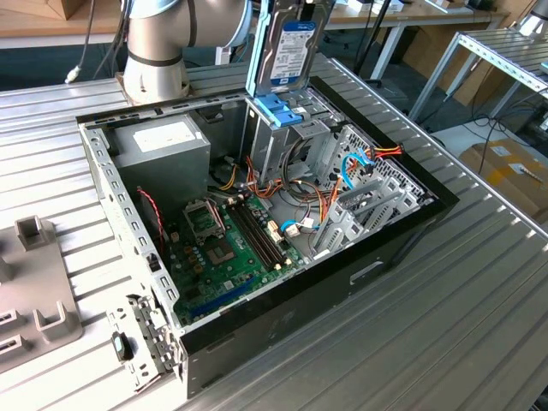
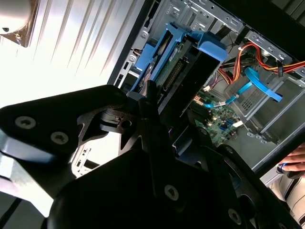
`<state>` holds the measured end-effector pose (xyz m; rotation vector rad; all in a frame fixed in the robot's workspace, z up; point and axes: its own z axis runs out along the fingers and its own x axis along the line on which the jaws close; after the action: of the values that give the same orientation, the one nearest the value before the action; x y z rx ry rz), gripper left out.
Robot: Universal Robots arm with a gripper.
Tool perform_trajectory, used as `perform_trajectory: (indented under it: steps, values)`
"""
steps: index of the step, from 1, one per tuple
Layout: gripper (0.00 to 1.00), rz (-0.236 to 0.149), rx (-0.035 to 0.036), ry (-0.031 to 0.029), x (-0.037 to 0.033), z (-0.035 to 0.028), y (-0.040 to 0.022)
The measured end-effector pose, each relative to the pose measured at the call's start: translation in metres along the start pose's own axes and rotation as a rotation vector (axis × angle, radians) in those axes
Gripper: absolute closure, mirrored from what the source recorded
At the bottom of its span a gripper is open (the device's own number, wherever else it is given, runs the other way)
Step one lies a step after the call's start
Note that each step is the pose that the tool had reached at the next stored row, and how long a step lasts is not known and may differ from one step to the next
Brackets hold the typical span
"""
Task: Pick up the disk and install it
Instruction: 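Pick up the disk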
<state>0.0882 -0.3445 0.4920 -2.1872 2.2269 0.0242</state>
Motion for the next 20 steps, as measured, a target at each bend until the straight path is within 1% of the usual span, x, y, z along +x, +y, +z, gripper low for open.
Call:
perform_trajectory:
  steps: [7,10,14,20]
  values:
    - [0.65,0.0,0.0,0.0,0.0058,-0.0002,-0.001]
    - [0.65,0.0,0.0,-0.0001,0.0072,-0.0002,-0.0013]
    - [0.65,0.0,0.0,0.0,0.0114,-0.0003,-0.0024]
    - [0.65,0.0,0.0,0.0,0.0139,-0.0003,-0.0031]
